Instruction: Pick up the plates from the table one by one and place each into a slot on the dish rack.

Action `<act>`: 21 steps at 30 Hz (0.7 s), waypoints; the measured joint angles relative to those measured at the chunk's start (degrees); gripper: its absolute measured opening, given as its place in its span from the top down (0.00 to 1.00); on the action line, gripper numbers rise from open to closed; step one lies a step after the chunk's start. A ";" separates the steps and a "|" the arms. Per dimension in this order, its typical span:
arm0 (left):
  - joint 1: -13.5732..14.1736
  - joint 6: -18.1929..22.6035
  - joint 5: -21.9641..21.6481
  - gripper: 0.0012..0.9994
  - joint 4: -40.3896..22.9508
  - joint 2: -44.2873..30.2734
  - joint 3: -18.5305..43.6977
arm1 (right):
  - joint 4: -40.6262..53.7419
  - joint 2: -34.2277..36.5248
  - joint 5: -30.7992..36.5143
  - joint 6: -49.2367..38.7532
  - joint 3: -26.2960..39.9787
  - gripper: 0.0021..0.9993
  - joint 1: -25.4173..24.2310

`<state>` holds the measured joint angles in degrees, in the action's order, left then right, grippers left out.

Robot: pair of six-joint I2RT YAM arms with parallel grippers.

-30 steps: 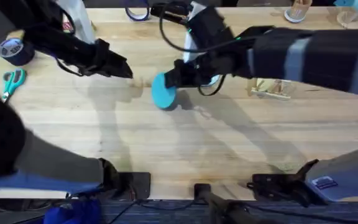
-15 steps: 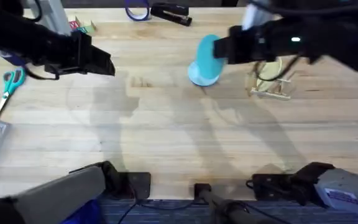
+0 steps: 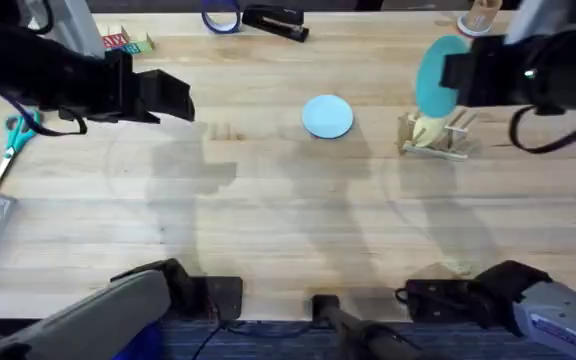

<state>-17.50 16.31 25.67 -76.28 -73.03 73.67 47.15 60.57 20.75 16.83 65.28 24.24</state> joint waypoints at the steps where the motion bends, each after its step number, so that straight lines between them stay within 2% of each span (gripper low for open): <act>1: 0.00 -0.02 0.00 0.30 0.07 0.02 0.00 | 0.07 -0.55 0.96 -0.05 0.00 0.97 -0.37; 10: 0.00 -0.27 0.01 0.01 0.84 0.01 0.00 | 1.35 -2.75 7.41 3.83 0.00 0.97 -3.67; 21: 0.00 -0.26 0.00 0.00 0.85 0.00 0.00 | 7.47 -2.54 13.17 18.63 -0.04 0.97 -4.08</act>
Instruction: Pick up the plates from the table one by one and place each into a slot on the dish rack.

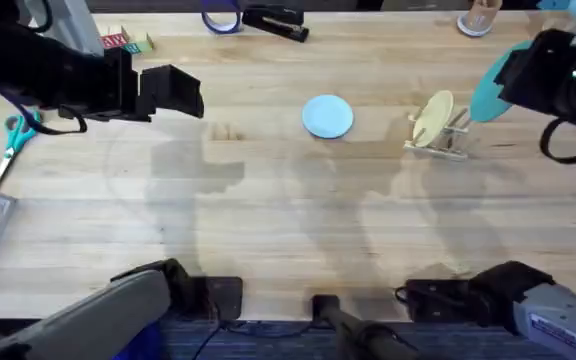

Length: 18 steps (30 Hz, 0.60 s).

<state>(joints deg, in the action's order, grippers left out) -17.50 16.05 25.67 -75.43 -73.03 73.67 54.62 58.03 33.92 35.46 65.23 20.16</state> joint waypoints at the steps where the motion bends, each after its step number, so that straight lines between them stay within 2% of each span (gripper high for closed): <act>1: 0.00 0.00 0.00 0.01 0.01 0.00 0.00 | 0.21 0.21 0.22 0.97 0.00 0.97 0.00; 9: 0.00 0.00 0.00 0.01 0.01 0.02 0.00 | 0.34 5.01 0.82 3.98 0.00 0.97 0.00; 18: 0.00 0.00 0.00 0.00 0.01 0.00 0.00 | 0.32 6.81 1.76 0.70 -0.11 0.97 0.00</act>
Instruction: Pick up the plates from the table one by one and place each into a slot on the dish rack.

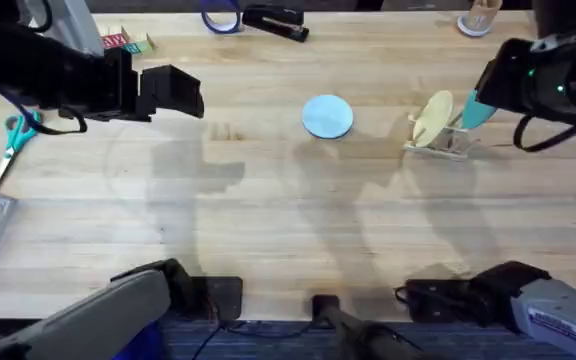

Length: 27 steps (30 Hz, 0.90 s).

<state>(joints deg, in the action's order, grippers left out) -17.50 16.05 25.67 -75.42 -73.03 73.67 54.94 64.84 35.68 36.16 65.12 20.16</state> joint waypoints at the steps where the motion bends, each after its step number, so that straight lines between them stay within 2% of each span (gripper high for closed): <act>1: 0.00 0.00 0.00 0.01 0.00 0.00 0.00 | 0.00 0.00 0.16 -0.65 0.00 0.97 0.00; 8: 0.00 0.00 0.00 0.00 0.24 0.00 0.00 | -0.04 1.26 0.53 -7.64 0.00 0.97 0.00; 27: 0.00 -0.01 0.02 0.00 0.24 0.00 0.00 | -2.01 7.16 -0.63 -9.24 0.00 0.97 -0.22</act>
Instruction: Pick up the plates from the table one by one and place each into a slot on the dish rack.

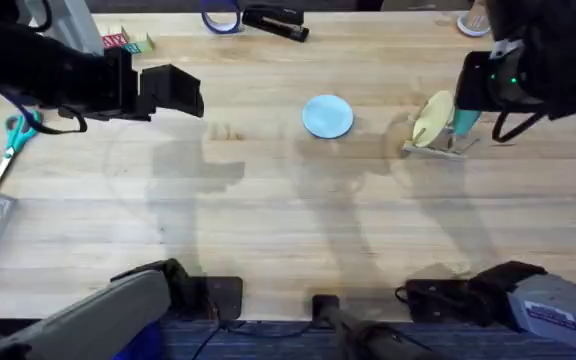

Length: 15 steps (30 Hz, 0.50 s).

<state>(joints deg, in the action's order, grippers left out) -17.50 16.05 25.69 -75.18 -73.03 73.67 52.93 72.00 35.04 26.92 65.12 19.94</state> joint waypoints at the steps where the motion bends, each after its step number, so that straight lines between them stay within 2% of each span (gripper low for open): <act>1: 0.00 -0.01 -0.01 0.00 0.00 0.01 0.00 | 0.00 0.26 -0.10 0.00 0.00 0.97 0.00; 9: 0.00 0.01 -0.02 0.00 0.00 0.02 0.00 | -0.17 1.79 -1.56 0.26 0.00 0.97 -1.07; 15: 0.00 0.01 -0.02 0.00 0.00 0.02 0.00 | -0.71 1.78 -5.80 0.26 -0.02 0.97 -5.17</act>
<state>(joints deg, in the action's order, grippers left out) -17.50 16.05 25.67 -75.18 -73.01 73.67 52.22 73.78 29.24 27.18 65.10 14.77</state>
